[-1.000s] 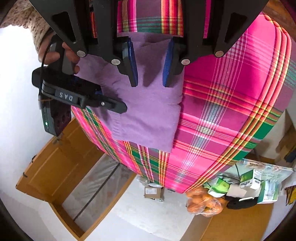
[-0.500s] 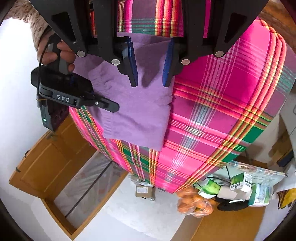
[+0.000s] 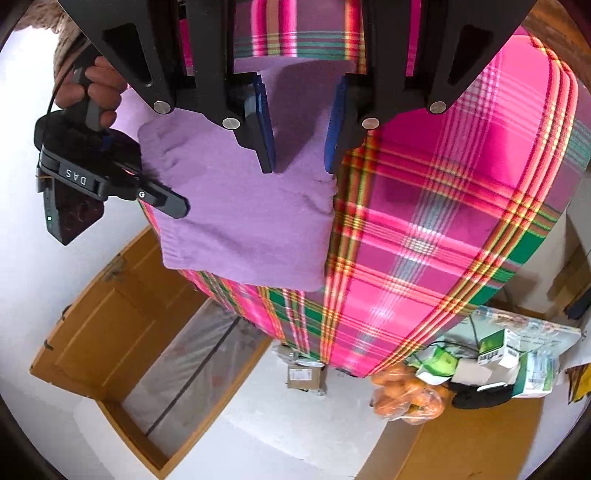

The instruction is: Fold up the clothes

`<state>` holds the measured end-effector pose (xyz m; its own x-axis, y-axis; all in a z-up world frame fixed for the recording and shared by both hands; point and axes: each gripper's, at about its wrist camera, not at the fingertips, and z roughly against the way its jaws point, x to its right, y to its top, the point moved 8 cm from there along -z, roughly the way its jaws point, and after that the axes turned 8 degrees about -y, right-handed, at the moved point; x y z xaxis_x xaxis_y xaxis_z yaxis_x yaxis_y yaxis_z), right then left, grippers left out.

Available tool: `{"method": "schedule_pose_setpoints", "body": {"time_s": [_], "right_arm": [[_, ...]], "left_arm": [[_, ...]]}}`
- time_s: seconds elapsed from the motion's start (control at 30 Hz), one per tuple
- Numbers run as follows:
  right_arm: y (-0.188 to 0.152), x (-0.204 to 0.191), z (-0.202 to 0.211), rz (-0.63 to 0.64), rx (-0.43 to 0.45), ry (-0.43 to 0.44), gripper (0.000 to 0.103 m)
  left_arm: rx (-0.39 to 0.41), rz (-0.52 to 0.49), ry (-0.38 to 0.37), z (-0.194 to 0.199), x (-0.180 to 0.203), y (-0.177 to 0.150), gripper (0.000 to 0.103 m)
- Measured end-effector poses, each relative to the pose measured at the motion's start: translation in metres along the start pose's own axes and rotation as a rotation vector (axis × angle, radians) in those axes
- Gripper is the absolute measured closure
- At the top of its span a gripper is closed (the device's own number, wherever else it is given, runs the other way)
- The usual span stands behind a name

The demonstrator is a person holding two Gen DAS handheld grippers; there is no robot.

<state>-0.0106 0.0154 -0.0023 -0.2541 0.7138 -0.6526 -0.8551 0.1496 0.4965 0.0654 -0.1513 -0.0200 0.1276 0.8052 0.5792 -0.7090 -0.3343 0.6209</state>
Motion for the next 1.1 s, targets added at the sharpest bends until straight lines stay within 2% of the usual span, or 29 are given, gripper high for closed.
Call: {"method": "schedule_pose_setpoints", "body": {"time_s": [0.57,0.87,1.1], "right_arm": [[-0.007,0.056,0.072,-0.083,0.114,-0.098,0.086],[-0.012,0.088,0.089,-0.115,0.144,-0.164,0.086],[-0.023,0.117,0.087,-0.133,0.124,-0.234,0.085]], "left_arm": [[-0.071,-0.074,-0.043,-0.025,0.038,-0.013,0.076],[-0.124,-0.081,-0.045,-0.037,0.047,-0.03,0.076],[-0.165,-0.081,-0.019,-0.048,0.045,-0.042,0.076]]}}
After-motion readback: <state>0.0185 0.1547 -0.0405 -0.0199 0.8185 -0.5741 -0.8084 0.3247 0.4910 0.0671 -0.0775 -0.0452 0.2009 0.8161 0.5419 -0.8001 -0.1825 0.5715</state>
